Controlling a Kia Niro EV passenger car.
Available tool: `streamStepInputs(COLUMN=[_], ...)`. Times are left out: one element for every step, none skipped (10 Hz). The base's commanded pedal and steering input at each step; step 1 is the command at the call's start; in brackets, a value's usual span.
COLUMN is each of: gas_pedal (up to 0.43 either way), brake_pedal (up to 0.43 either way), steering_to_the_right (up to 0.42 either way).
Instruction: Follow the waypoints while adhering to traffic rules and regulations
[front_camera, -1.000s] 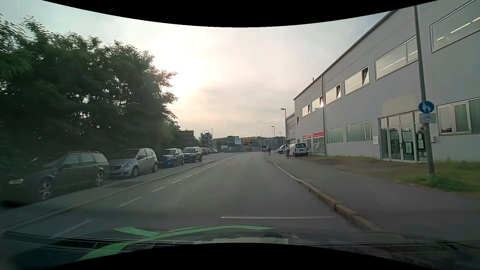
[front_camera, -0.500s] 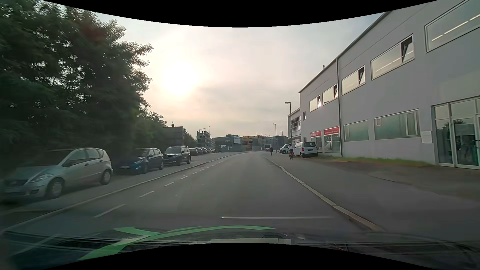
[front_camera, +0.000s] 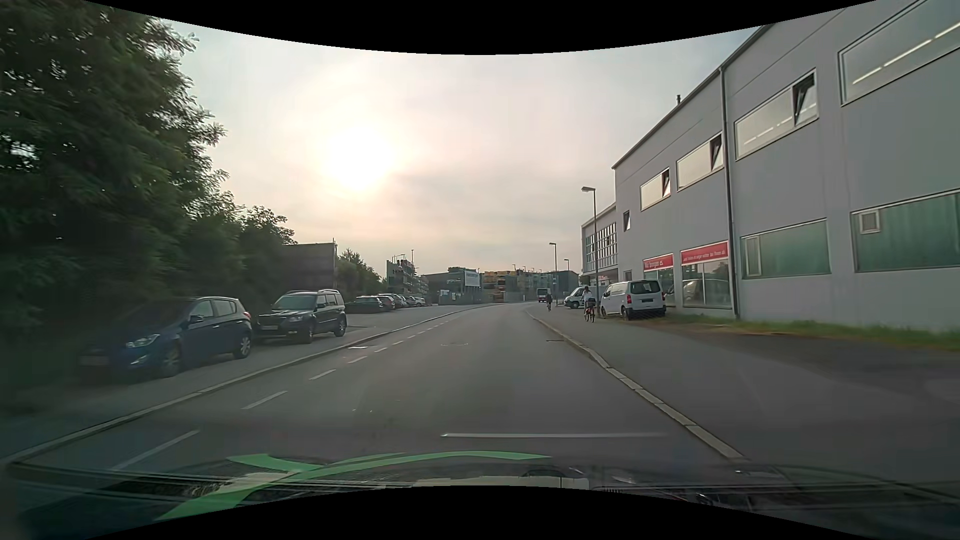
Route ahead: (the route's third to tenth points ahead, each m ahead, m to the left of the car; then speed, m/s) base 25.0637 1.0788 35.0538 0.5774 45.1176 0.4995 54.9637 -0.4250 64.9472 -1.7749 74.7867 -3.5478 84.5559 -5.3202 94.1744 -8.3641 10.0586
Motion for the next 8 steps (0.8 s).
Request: streamStepInputs(gas_pedal=[0.138, 0.138, 0.138, 0.138, 0.138, 0.138, 0.138, 0.138], brake_pedal=[0.0, 0.0, 0.0, 0.0, 0.0, 0.0, 0.0, 0.0], steering_to_the_right=[-0.002, -0.001, -0.002, -0.001, -0.002, -0.002, -0.002, -0.002])
